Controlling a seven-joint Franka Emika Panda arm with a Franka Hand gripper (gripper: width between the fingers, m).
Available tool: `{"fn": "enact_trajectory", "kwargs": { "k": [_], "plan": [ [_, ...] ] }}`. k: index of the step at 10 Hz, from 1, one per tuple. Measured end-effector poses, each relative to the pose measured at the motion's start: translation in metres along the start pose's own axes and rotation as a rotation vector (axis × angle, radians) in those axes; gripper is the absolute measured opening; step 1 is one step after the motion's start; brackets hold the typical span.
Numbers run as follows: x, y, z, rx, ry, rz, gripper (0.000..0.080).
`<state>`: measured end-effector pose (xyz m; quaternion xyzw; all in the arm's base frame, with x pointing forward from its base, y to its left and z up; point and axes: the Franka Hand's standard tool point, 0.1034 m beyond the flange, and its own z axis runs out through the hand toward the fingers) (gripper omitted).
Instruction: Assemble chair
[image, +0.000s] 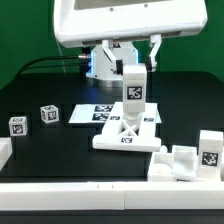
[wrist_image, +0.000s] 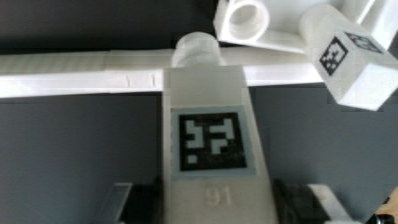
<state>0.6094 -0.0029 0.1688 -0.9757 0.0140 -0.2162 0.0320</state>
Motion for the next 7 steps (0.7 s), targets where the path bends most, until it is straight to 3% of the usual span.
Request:
{"fn": "enact_trajectory", "kwargs": {
  "k": [2, 3, 4, 5, 7],
  "plan": [
    [-0.004, 0.006, 0.005, -0.010, 0.011, 0.014, 0.0284],
    [-0.005, -0.004, 0.018, -0.036, 0.047, 0.019, 0.0284],
    [-0.004, -0.018, 0.033, -0.036, 0.057, 0.011, 0.0284],
    [0.008, -0.019, 0.042, -0.052, 0.103, 0.038, 0.0284],
    [0.013, -0.042, 0.048, -0.037, 0.122, 0.113, 0.0284]
  ]
}}
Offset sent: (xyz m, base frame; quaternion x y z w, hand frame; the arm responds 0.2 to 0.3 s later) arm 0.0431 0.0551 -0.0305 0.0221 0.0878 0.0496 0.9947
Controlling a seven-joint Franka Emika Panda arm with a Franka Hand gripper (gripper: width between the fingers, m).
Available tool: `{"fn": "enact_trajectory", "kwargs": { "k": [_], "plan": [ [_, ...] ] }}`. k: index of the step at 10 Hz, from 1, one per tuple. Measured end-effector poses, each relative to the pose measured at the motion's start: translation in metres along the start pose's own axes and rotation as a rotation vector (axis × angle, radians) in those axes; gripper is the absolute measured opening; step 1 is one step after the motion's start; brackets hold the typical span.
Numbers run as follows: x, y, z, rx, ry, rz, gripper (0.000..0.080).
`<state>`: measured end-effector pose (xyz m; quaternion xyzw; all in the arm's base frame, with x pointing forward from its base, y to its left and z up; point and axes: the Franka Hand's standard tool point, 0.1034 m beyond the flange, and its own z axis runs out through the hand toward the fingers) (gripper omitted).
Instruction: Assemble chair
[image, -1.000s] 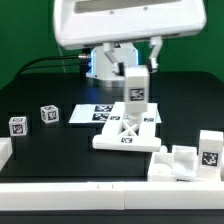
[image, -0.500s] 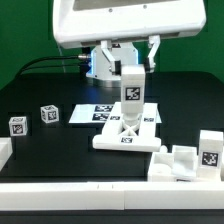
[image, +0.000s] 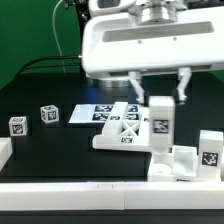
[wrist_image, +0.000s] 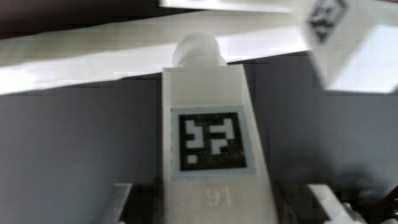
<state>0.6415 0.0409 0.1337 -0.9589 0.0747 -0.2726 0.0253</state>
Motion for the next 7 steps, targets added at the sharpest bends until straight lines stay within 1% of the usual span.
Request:
{"fn": "enact_trajectory", "kwargs": {
  "k": [1, 2, 3, 4, 5, 6, 7],
  "plan": [
    [0.001, 0.004, -0.002, -0.003, 0.004, 0.005, 0.0284],
    [-0.001, 0.004, 0.000, -0.005, 0.000, 0.005, 0.0284],
    [-0.001, 0.004, -0.001, -0.005, 0.000, 0.005, 0.0284],
    [-0.006, 0.005, -0.007, -0.010, 0.009, 0.005, 0.0284],
    [-0.019, 0.004, -0.007, -0.020, 0.010, -0.002, 0.0284],
    [-0.028, 0.006, -0.006, -0.025, -0.003, -0.005, 0.0284],
    [-0.029, 0.010, -0.005, -0.031, -0.002, -0.003, 0.0284]
  ]
}}
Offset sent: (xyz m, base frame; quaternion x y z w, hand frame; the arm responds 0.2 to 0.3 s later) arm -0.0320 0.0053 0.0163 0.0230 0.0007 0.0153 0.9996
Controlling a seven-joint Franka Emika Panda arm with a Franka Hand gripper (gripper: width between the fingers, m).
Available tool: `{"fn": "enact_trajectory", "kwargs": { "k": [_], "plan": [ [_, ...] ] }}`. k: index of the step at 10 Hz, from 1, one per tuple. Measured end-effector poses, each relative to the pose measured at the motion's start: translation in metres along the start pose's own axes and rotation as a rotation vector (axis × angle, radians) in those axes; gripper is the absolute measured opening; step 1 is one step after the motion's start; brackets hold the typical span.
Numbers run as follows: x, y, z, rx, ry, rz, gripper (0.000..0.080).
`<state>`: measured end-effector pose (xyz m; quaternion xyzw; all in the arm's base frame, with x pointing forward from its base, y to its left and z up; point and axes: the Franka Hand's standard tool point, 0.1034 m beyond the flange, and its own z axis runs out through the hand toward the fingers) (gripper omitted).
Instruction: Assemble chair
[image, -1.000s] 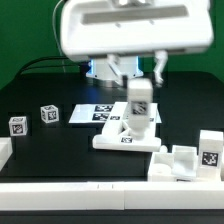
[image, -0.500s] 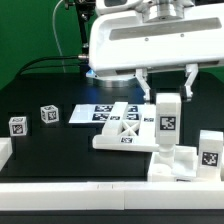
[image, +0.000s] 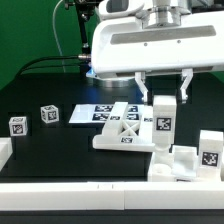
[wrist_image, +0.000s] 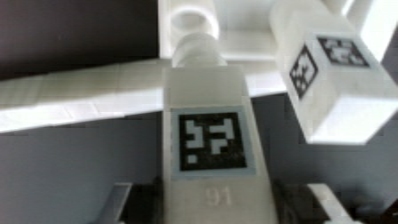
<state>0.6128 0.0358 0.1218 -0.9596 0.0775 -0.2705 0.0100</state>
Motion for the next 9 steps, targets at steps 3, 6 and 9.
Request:
{"fn": "enact_trajectory", "kwargs": {
  "k": [3, 6, 9],
  "plan": [
    [-0.003, 0.001, 0.009, -0.005, -0.009, 0.000, 0.0284],
    [-0.003, -0.003, 0.021, -0.005, -0.012, 0.011, 0.0284],
    [-0.009, -0.004, 0.029, -0.011, -0.017, 0.014, 0.0284]
  ]
}}
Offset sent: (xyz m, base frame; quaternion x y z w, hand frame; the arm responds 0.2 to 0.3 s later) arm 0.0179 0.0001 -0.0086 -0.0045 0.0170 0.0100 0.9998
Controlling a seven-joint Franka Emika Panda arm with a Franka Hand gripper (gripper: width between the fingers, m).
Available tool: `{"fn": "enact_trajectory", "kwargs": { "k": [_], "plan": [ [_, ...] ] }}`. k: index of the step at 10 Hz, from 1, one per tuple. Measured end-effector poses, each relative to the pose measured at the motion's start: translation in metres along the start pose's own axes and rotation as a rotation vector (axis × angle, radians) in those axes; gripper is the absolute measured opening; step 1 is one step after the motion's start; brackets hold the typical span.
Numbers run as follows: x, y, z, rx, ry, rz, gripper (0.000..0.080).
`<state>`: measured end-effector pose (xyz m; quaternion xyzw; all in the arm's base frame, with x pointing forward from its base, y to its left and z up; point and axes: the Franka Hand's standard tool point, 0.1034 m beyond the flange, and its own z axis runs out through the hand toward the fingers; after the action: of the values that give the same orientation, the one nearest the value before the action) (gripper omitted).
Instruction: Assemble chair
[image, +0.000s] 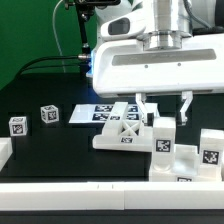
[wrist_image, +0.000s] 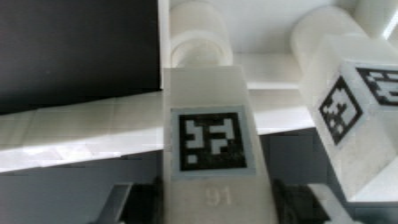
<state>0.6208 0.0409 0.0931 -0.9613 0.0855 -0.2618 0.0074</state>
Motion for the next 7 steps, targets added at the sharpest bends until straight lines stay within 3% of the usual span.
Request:
{"fn": "enact_trajectory", "kwargs": {
  "k": [4, 7],
  "plan": [
    [-0.003, 0.002, 0.007, -0.039, 0.082, -0.017, 0.0284],
    [-0.006, -0.007, 0.006, -0.041, 0.090, -0.010, 0.0284]
  ]
}}
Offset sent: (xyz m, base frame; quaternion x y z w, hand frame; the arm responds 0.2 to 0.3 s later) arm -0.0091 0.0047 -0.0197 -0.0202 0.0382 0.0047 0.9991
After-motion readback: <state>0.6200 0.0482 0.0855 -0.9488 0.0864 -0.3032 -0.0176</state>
